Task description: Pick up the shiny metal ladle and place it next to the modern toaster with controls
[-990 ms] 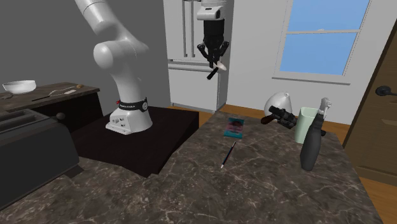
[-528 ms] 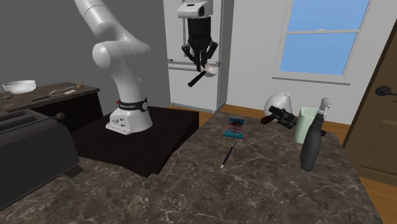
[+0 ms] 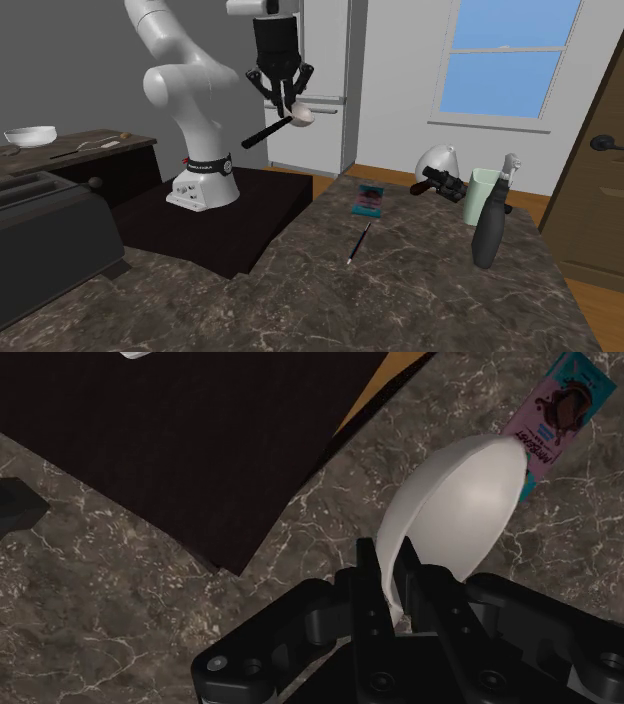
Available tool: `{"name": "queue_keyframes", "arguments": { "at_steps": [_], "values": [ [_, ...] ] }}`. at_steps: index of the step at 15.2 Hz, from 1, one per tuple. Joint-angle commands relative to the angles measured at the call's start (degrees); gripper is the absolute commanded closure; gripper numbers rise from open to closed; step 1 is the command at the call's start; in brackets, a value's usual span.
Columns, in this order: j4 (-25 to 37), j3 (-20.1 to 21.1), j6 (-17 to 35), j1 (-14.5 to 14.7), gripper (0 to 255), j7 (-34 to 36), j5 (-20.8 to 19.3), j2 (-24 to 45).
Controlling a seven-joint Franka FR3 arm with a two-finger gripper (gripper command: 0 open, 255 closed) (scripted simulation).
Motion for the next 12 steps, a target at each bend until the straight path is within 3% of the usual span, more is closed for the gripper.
{"name": "queue_keyframes", "arguments": {
  "at_steps": [1,12],
  "values": [
    [0.7,-2.6,-0.6,-1.7,255,-3.0,-2.2,0.6],
    [9.3,-16.4,-1.7,-7.9,255,-18.9,-10.9,9.1]
  ]
}}
